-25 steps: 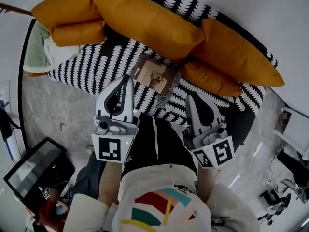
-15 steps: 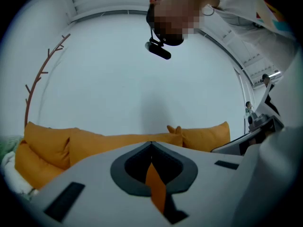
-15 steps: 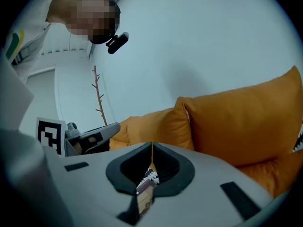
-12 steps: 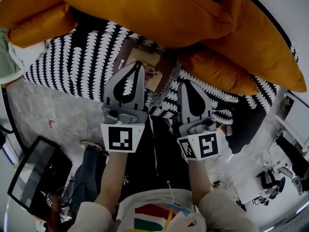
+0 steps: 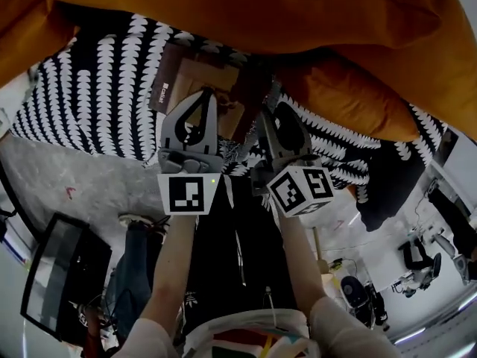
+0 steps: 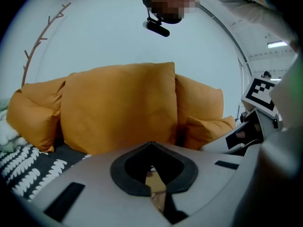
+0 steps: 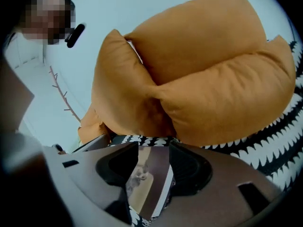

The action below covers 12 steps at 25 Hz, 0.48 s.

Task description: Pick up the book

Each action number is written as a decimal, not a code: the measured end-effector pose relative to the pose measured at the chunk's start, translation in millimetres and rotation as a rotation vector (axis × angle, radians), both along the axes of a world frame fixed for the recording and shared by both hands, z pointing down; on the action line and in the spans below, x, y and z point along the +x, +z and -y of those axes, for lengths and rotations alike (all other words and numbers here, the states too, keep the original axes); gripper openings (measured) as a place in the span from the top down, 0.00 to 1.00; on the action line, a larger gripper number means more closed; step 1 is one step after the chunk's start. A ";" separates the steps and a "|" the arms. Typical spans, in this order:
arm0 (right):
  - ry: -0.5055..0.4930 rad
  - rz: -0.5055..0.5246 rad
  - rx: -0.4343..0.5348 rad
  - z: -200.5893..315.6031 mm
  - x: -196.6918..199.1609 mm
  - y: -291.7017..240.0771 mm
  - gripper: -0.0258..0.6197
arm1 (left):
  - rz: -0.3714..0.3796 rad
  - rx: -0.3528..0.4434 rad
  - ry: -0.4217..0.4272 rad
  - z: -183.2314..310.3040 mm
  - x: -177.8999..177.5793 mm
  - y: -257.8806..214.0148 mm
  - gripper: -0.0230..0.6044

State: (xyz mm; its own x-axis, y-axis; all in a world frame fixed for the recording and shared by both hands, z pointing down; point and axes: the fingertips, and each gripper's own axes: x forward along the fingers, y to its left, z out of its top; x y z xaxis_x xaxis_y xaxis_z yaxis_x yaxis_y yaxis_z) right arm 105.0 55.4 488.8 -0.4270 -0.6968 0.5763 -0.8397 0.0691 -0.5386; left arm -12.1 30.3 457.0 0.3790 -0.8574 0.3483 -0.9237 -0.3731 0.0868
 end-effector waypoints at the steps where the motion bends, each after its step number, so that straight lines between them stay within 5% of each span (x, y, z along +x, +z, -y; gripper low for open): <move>1: 0.020 0.021 -0.022 0.0 2.4 8.4 0.66 | -0.010 -0.012 0.009 0.0 3.7 8.2 0.97; 12: -0.028 0.203 -0.283 -31.1 -11.6 79.3 0.65 | 0.035 -0.136 0.044 -1.5 -3.1 60.8 0.97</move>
